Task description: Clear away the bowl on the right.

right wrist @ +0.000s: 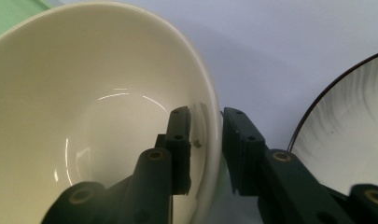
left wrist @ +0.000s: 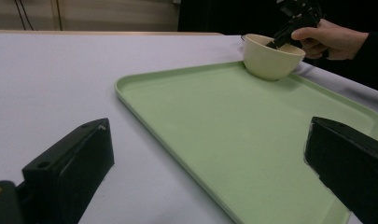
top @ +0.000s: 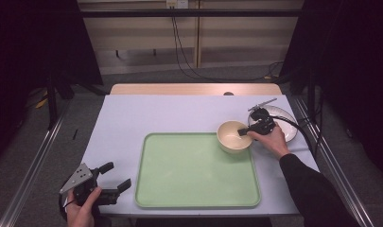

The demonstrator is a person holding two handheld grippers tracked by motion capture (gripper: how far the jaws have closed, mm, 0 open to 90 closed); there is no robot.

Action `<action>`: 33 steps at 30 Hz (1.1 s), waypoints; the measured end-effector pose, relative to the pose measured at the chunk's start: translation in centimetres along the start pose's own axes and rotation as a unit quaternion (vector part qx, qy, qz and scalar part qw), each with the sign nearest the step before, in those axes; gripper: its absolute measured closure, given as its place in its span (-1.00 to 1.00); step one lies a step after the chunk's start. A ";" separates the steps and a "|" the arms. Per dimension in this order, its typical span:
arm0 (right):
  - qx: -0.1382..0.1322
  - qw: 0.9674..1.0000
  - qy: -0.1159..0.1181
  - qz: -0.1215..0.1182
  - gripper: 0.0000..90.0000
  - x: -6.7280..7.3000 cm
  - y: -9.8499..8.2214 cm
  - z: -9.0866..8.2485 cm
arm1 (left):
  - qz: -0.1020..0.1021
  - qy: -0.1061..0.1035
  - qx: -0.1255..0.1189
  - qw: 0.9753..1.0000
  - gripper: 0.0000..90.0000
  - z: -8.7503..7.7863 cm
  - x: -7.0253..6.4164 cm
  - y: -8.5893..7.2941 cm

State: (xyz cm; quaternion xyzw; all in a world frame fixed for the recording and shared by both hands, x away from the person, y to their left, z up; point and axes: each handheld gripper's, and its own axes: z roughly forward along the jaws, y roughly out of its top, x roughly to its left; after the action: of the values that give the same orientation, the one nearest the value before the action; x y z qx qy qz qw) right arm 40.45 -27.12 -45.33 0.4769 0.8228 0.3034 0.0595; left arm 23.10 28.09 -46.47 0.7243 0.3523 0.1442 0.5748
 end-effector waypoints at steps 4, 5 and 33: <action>-0.018 1.000 0.002 -0.007 0.31 0.0 0.0 -0.1 | 0.000 0.000 0.000 1.000 -0.97 0.0 0.0 0.0; -0.028 0.999 0.003 -0.016 0.20 -0.1 0.0 -0.1 | 0.000 0.000 0.000 1.000 -0.97 0.0 0.0 0.0; -0.137 0.990 -0.018 -0.008 -0.95 0.1 -0.3 -1.5 | -0.004 0.000 -0.002 1.000 -0.97 0.0 -0.1 0.0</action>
State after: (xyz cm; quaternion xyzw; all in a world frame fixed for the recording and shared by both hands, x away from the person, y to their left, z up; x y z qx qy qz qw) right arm 39.61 -27.82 -44.21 0.4625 0.7761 0.4045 0.1416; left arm 23.06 28.00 -46.47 0.7216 0.3548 0.1426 0.5772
